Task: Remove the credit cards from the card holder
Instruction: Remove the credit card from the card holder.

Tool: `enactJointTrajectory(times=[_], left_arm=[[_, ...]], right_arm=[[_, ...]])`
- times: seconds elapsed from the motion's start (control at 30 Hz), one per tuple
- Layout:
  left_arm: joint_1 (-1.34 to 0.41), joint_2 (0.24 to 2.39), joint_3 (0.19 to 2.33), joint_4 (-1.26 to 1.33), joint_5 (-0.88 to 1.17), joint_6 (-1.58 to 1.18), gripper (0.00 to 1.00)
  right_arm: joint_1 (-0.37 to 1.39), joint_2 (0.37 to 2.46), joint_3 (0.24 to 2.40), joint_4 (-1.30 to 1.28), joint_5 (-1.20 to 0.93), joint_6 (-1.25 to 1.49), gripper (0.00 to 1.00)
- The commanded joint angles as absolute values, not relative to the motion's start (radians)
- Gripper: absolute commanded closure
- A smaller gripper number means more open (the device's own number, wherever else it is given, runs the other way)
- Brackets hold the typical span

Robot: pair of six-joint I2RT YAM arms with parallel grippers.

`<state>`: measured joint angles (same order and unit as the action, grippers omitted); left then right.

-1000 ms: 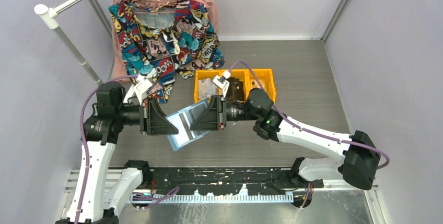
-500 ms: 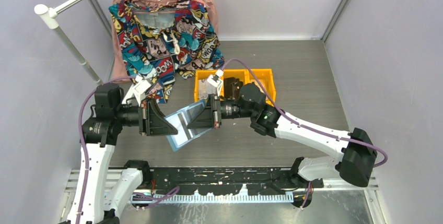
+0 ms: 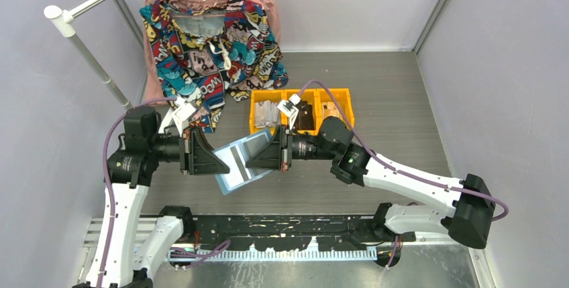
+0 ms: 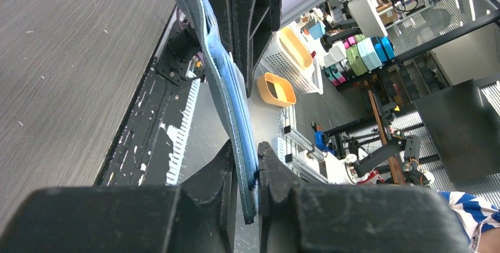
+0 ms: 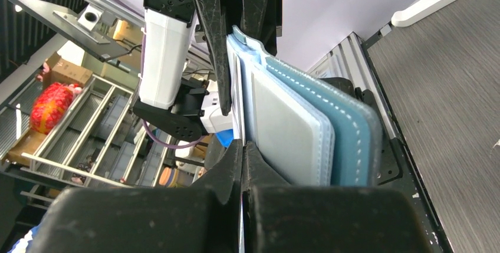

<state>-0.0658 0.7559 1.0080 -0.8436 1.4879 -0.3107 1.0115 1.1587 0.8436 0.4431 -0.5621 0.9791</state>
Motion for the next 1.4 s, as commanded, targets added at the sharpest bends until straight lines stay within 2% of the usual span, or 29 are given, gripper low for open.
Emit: enactJointTrajectory(times=[0.0, 0.2, 0.3, 0.37, 0.4, 0.57, 0.67, 0.77, 0.83, 0.93, 1.17, 1.37], left_arm=[[-0.074, 0.750, 1.042, -0.792, 1.531, -0.314, 1.00], [-0.074, 0.750, 1.043, -0.775, 1.510, -0.330, 1.00], [-0.074, 0.749, 1.046, -0.768, 1.504, -0.332, 1.00], [-0.074, 0.746, 1.051, -0.767, 1.507, -0.331, 1.00], [-0.074, 0.745, 1.053, -0.766, 1.511, -0.330, 1.00], [-0.074, 0.740, 1.050, -0.748, 1.508, -0.325, 1.00], [-0.074, 0.738, 1.046, -0.732, 1.504, -0.324, 1.00], [-0.075, 0.736, 1.037, -0.723, 1.502, -0.324, 1.00], [-0.074, 0.731, 1.028, -0.722, 1.505, -0.322, 1.00], [-0.075, 0.716, 1.014, -0.713, 1.499, -0.321, 0.99], [-0.074, 0.714, 0.997, -0.702, 1.490, -0.327, 0.81], [-0.074, 0.712, 0.973, -0.678, 1.529, -0.373, 0.78]], right_arm=[[1.015, 1.106, 0.837, 0.448, -0.504, 0.955, 0.99], [1.016, 1.097, 0.824, 0.437, -0.488, 0.955, 0.99], [1.017, 1.139, 0.867, 0.375, -0.487, 0.940, 0.80], [1.027, 1.160, 0.877, 0.367, -0.484, 0.935, 0.61], [1.033, 1.171, 0.882, 0.364, -0.481, 0.931, 0.56], [1.051, 1.218, 0.919, 0.371, -0.548, 0.932, 0.52], [1.053, 1.240, 0.923, 0.441, -0.596, 0.968, 0.54], [1.054, 1.251, 0.933, 0.506, -0.612, 1.000, 0.62], [1.051, 1.254, 0.931, 0.567, -0.622, 1.033, 0.71], [1.049, 1.248, 0.921, 0.636, -0.631, 1.072, 0.76], [1.045, 1.218, 0.882, 0.702, -0.641, 1.103, 0.98], [1.039, 1.191, 0.850, 0.690, -0.641, 1.091, 0.99]])
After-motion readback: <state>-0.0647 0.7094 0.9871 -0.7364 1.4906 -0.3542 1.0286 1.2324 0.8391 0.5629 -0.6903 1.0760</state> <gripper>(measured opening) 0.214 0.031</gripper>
